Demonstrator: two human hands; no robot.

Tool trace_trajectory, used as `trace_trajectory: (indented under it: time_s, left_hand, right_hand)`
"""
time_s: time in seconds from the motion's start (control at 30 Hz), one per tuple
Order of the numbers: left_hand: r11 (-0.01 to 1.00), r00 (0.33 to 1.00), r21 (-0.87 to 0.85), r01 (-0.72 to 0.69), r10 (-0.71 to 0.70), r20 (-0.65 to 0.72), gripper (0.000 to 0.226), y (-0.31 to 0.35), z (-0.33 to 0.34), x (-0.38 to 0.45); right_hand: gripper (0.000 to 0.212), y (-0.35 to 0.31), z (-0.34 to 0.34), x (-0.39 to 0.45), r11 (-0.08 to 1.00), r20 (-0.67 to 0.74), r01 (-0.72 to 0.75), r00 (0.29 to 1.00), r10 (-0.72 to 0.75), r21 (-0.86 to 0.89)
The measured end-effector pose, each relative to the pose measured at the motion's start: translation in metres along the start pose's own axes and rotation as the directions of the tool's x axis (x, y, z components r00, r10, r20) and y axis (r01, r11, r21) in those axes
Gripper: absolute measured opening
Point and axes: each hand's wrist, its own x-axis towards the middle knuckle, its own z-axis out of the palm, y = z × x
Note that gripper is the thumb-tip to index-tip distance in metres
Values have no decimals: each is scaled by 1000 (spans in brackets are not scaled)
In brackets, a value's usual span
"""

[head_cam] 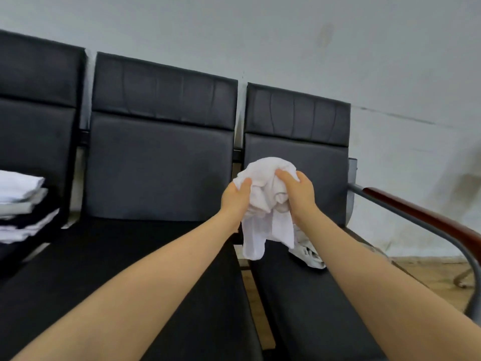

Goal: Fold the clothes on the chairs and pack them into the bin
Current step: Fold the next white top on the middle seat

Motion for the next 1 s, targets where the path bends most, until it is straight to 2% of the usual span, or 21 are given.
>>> trace_trajectory:
  time_s: [0.1, 0.23, 0.37, 0.47, 0.57, 0.67, 0.8, 0.9, 1.0]
  left_hand:
    - [990, 993, 85, -115, 117, -16, 26, 8, -45, -5]
    - [981, 983, 129, -147, 159, -87, 20, 13, -109, -15]
    - [983, 972, 132, -127, 150, -183, 17, 5, -163, -27]
    - [978, 966, 190, -87, 129, -222, 13, -8, -204, -37]
    - [954, 980, 299, -2, 61, -188, 17, -23, -235, -47]
    - [900, 989, 428, 90, -29, -148, 20, -47, -255, -59]
    - [826, 956, 481, 294, -255, -146, 40, -64, -260, -66]
    - [860, 910, 314, 402, -336, -243, 47, -55, -256, -61]
    - [909, 894, 132, 394, -347, -282, 35, -44, -258, -57]
  right_hand:
    - [22, -6, 31, -16, 999, 33, -28, 999, 27, 45]
    - [21, -14, 84, -45, 993, 143, -72, 988, 59, 88]
    - [24, -10, 132, -74, 984, 305, -147, 946, 110, 101]
    - [40, 8, 161, -94, 969, 413, -246, 882, 227, -8]
    - [45, 37, 173, -106, 938, 488, -302, 802, 346, -168]
    - [44, 79, 173, -118, 897, 467, -332, 769, 437, -293]
    - [38, 118, 166, -127, 862, 412, -279, 789, 457, -422]
    - [25, 119, 167, -124, 889, 342, -311, 839, 422, -336]
    - [27, 114, 174, -122, 909, 283, -350, 870, 405, -224]
